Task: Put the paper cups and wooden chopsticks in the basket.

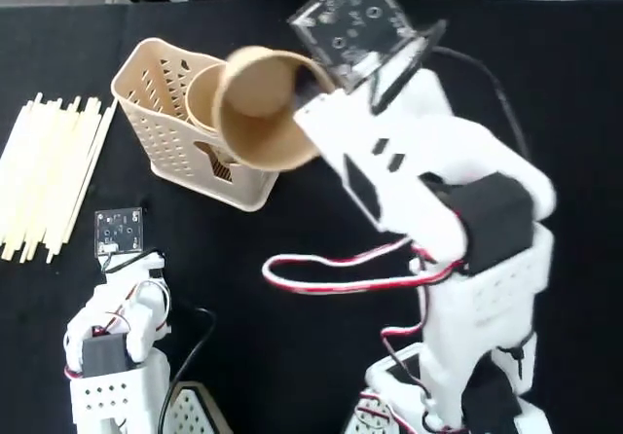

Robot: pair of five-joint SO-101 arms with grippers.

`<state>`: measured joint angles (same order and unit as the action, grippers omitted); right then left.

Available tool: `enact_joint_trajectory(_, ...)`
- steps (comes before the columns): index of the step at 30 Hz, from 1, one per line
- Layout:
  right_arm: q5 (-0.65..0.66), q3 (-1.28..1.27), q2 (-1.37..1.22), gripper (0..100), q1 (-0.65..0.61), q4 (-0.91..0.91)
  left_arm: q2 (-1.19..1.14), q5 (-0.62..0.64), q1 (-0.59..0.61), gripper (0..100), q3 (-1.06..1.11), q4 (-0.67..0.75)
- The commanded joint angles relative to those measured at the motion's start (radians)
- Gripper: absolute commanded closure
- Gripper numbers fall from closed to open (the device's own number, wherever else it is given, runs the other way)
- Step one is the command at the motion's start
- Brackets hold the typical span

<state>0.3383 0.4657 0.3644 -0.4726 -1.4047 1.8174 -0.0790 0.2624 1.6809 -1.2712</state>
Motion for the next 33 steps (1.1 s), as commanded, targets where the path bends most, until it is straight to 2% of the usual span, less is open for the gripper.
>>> enact_joint_trajectory(1,-0.005,-0.015,-0.051,98.6,-0.046,0.081,0.002,-0.002,-0.001,95,0.019,0.0)
enact_joint_trajectory(8,-0.008,0.082,-0.248,98.6,-0.043,0.068,0.002,-0.002,-0.001,95,0.019,0.0)
enact_joint_trajectory(19,-0.009,0.36,-0.481,98.0,-0.043,-0.17,0.002,-0.002,-0.001,95,0.019,0.0)
enact_joint_trajectory(21,-0.009,0.407,-0.521,92.1,-0.029,-0.204,0.002,-0.002,-0.001,95,0.019,0.0)
enact_joint_trajectory(25,-0.009,0.524,-0.587,73.2,0.008,-0.264,0.002,-0.002,-0.001,95,0.019,0.0)
enact_joint_trajectory(33,-0.011,0.74,-0.625,73.3,0.021,-0.267,0.002,-0.002,-0.001,95,0.019,0.0)
